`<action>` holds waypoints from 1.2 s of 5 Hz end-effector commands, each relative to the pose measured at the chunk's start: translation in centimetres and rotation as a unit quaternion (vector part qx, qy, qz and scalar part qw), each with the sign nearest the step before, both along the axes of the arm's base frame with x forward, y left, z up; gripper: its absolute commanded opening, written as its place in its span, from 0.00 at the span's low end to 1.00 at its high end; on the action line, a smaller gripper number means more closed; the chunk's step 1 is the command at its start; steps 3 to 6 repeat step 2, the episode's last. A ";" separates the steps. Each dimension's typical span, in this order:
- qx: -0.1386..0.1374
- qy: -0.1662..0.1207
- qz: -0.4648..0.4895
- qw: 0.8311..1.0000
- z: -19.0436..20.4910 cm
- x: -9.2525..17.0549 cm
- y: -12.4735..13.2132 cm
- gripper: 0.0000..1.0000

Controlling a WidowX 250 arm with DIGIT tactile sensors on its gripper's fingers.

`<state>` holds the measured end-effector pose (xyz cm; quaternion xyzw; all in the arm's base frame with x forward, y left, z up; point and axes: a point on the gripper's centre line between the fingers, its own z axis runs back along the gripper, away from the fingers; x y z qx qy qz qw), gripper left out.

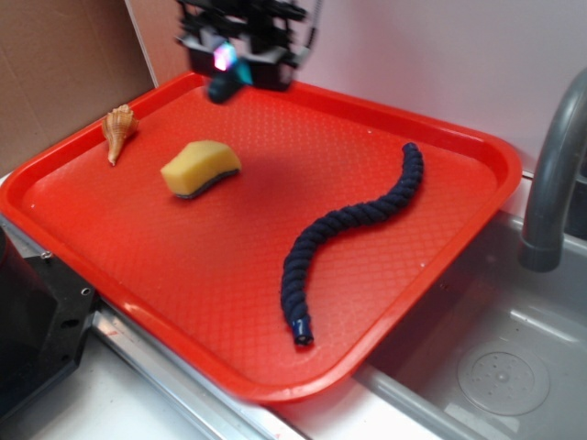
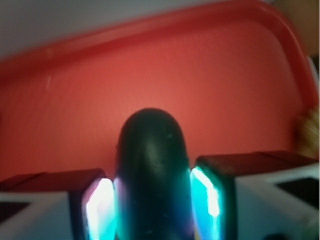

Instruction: Grab the plastic pickle.

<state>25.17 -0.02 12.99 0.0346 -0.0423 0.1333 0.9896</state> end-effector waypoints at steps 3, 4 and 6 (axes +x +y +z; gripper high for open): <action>-0.057 0.004 -0.038 0.998 7.3 -6.9 0.8 0.00; -0.057 0.004 -0.038 0.998 7.3 -6.9 0.8 0.00; -0.057 0.004 -0.038 0.998 7.3 -6.9 0.8 0.00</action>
